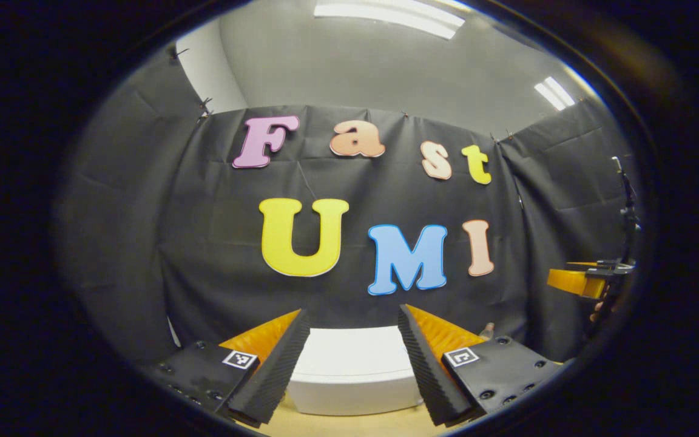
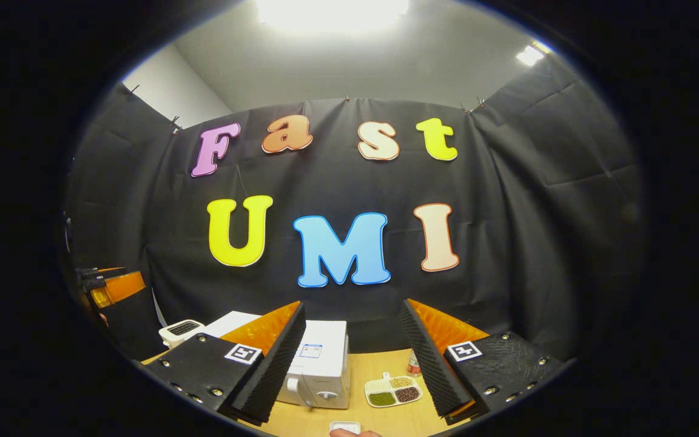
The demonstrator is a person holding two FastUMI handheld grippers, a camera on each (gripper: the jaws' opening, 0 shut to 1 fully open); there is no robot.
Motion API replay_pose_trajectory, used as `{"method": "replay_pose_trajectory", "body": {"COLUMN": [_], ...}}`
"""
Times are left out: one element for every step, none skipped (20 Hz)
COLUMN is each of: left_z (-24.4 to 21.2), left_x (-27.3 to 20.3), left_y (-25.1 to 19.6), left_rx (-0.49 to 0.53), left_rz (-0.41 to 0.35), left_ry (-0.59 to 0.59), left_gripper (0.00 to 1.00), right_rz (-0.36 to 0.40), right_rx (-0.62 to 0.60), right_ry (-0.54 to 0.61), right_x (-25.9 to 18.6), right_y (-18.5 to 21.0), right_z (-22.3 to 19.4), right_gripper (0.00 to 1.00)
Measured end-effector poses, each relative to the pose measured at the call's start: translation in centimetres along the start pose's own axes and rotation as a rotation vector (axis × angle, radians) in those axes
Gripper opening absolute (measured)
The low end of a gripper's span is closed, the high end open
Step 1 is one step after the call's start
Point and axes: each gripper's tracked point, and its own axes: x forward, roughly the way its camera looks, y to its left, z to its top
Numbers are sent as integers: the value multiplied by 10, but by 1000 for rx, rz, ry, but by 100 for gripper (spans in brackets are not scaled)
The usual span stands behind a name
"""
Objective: Open the microwave oven with the left hand, put the food in, and close the microwave oven.
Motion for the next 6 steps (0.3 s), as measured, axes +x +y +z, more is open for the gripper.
{"method": "replay_pose_trajectory", "body": {"left_z": [3, 7, 8, 6, 5, 4], "left_x": [-4, -5, -6, -6, -7, -7], "left_y": [4, 9, 13, 15, 17, 19], "left_rx": [-4, -7, -14, -21, -25, -28], "left_rz": [-6, -12, -20, -27, -34, -41], "left_ry": [-8, -16, -19, -16, -13, -14], "left_gripper": [96, 96, 96, 95, 95, 95], "right_rz": [-4, -3, 2, 3, 3, 6], "right_rx": [1, 4, 6, 7, 9, 13], "right_ry": [-2, 0, 6, 10, 13, 13], "right_x": [-3, -5, -7, -9, -11, -12], "right_y": [6, 12, 18, 22, 25, 29], "right_z": [2, 1, 0, 0, 2, 3], "right_gripper": [95, 95, 95, 95, 95, 95]}}
